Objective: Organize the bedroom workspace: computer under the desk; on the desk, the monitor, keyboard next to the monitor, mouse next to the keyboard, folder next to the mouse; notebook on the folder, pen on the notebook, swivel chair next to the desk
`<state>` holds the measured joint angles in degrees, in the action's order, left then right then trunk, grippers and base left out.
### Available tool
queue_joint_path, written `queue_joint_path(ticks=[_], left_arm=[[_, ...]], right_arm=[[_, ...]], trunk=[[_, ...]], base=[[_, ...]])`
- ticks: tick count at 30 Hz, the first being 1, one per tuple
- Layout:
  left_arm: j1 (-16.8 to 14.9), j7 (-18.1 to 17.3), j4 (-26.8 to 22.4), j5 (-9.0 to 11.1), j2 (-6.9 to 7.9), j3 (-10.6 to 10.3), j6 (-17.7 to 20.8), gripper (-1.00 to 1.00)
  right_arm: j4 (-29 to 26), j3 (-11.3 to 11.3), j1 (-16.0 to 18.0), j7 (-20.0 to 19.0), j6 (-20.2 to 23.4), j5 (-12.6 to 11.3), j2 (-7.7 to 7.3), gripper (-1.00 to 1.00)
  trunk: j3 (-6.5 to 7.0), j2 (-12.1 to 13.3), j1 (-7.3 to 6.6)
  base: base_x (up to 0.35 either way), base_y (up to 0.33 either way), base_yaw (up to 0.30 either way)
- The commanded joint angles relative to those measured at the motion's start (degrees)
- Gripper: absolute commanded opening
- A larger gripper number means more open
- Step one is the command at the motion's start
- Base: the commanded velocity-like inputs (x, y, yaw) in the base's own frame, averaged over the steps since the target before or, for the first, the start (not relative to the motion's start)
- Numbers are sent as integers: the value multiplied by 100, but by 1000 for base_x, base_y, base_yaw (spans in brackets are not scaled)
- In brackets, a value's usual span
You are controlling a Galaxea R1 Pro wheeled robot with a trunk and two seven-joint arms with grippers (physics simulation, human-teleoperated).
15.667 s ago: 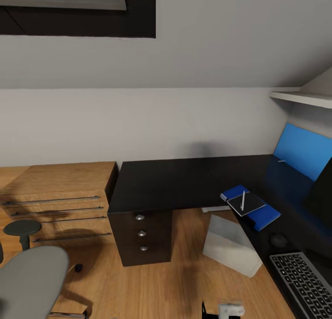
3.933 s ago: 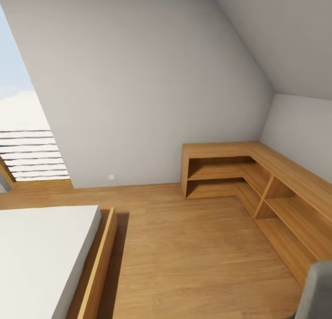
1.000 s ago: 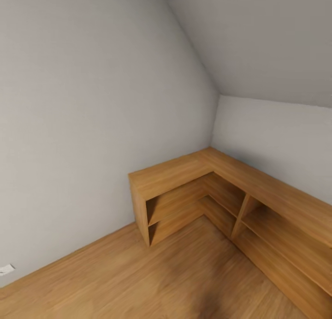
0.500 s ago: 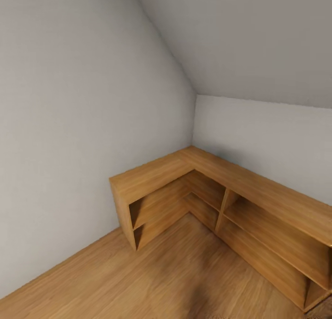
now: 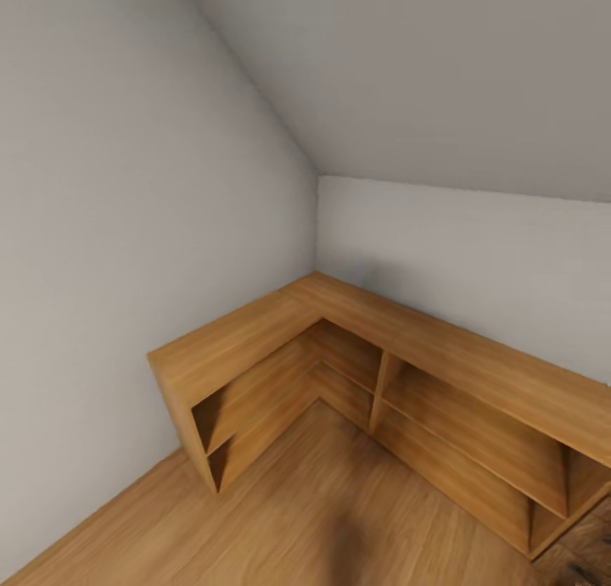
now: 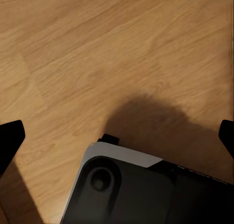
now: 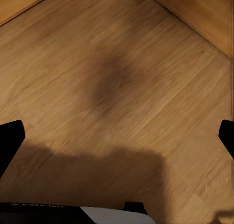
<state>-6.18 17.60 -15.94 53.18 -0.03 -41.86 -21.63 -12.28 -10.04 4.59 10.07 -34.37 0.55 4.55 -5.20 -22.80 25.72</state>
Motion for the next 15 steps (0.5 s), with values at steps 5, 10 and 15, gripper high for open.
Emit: queue_joint_path(ticks=[5,10,15], left_arm=[[-5,42,-5,39,3,-43,-6,100],[-6,35,-5,41,3,-47,6,100],[-6,34,-5,41,3,-50,9,100]], right_arm=[[7,-49,7,50,-9,6,-6,100],[14,-51,7,-192,-9,8,-39,100],[15,-49,7,-513,-9,7,-76,100]], trunk=[[-12,-11,7],[-12,-11,7],[-11,-11,7]], base=[[324,0,-292],[232,0,-292],[52,0,-292]])
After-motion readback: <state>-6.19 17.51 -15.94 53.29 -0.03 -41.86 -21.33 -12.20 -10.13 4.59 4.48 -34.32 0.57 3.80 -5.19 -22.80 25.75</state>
